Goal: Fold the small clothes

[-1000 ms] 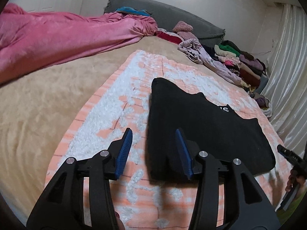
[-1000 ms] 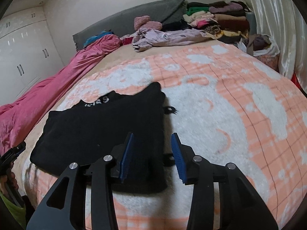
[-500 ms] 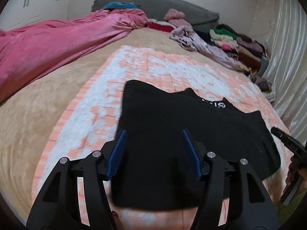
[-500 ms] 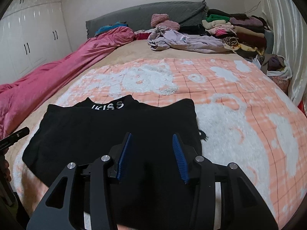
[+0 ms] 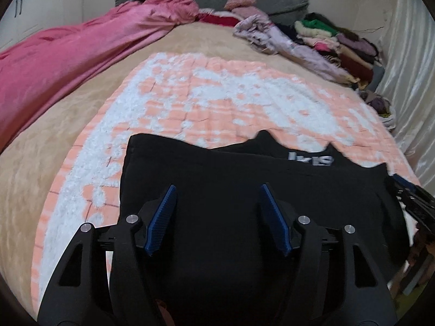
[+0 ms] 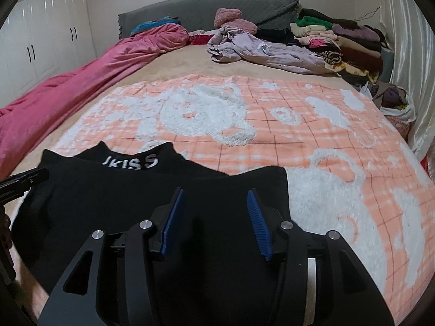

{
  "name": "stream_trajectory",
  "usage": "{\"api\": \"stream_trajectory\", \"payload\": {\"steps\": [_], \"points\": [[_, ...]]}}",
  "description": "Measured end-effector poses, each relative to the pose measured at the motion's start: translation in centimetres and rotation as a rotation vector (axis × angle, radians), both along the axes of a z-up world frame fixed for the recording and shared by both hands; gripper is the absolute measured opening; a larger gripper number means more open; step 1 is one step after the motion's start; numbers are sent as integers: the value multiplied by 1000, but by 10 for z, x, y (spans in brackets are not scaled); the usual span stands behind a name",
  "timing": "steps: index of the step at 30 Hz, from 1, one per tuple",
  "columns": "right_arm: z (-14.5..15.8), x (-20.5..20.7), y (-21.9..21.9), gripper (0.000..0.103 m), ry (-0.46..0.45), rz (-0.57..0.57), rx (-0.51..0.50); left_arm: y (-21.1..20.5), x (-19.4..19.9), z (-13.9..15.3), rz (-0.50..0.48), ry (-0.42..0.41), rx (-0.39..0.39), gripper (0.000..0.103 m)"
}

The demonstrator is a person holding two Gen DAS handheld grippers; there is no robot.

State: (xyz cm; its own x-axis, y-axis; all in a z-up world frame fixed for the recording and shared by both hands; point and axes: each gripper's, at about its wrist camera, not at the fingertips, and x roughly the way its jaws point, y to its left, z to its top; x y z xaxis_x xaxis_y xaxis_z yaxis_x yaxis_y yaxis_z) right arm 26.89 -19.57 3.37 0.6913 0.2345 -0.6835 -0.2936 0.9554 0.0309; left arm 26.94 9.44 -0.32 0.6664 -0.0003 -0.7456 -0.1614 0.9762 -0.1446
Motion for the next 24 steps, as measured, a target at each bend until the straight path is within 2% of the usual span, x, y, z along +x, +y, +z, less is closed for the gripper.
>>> {"api": "stream_trajectory", "payload": {"steps": [3,5,7,10,17,19,21,24], "points": [[-10,13,-3,48,38,-26,-23,17,7,-16,43,28,-12,57],[-25,26,-12,48,115,-65,-32,25,6,-24,38,24,-42,59],[-33,32,-19,48,147,-77,12,29,2,-29,26,5,-61,59],[-36,32,-23,48,146,-88,45,30,0,-29,15,-7,-60,59],[-36,29,-20,48,129,-92,35,29,-3,-32,-4,-33,-54,62],[-34,27,-19,53,115,-85,36,28,-4,-31,-8,-38,-58,64],[-31,23,-17,67,101,-70,40,27,-4,-31,-20,-42,-55,69],[-27,16,-13,70,76,-79,15,18,-5,-29,-40,-44,-7,77]]}}
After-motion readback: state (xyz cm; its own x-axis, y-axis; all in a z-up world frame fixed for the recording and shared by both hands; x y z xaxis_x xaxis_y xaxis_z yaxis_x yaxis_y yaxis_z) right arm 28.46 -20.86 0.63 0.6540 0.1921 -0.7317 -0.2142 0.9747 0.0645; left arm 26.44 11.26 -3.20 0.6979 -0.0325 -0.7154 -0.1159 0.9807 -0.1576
